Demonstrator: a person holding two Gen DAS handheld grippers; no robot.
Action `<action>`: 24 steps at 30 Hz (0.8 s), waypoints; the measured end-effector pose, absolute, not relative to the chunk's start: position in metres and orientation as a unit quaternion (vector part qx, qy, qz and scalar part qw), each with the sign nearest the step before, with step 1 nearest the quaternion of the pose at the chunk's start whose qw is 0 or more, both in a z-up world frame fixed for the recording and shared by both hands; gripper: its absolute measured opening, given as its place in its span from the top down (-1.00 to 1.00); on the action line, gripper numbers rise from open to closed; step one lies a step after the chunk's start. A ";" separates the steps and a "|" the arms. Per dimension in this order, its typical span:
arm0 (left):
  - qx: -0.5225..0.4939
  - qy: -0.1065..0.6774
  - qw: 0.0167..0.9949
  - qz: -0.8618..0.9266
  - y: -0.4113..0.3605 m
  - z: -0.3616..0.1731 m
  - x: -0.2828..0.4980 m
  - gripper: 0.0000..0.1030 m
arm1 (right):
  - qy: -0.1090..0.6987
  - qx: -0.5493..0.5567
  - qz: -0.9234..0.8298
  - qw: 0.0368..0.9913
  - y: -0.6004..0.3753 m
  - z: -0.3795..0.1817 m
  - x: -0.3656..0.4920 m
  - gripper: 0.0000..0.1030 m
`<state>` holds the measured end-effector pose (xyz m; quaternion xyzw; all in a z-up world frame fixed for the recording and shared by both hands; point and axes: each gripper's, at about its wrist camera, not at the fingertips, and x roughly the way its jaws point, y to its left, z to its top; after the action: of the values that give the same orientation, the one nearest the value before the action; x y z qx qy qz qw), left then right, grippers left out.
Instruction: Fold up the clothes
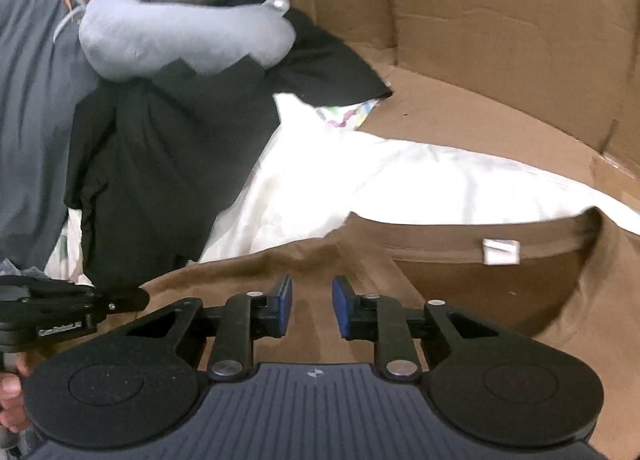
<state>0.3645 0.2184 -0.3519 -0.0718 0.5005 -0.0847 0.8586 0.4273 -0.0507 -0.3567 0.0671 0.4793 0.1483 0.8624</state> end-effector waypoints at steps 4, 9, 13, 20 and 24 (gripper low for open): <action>-0.075 0.503 0.857 -0.083 0.218 -0.352 0.365 0.95 | 0.483 0.064 0.147 0.861 -0.040 -0.373 0.440 0.47; -0.073 0.501 0.858 -0.089 0.218 -0.353 0.365 0.95 | 0.476 0.068 0.135 0.866 -0.039 -0.384 0.452 0.52; -0.074 0.500 0.858 -0.089 0.218 -0.354 0.365 0.95 | 0.472 0.067 0.126 0.870 -0.042 -0.390 0.462 0.66; -0.075 0.500 0.858 -0.086 0.218 -0.351 0.362 0.95 | 0.473 0.059 0.129 0.870 -0.049 -0.389 0.475 0.92; -0.082 0.503 0.857 -0.074 0.219 -0.340 0.354 0.95 | 0.468 0.058 0.124 0.873 -0.057 -0.374 0.476 0.90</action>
<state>0.3542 0.2191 -0.3405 -0.0819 0.5032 -0.0738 0.8571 0.4763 -0.0573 -0.3740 0.0580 0.4678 0.1244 0.8731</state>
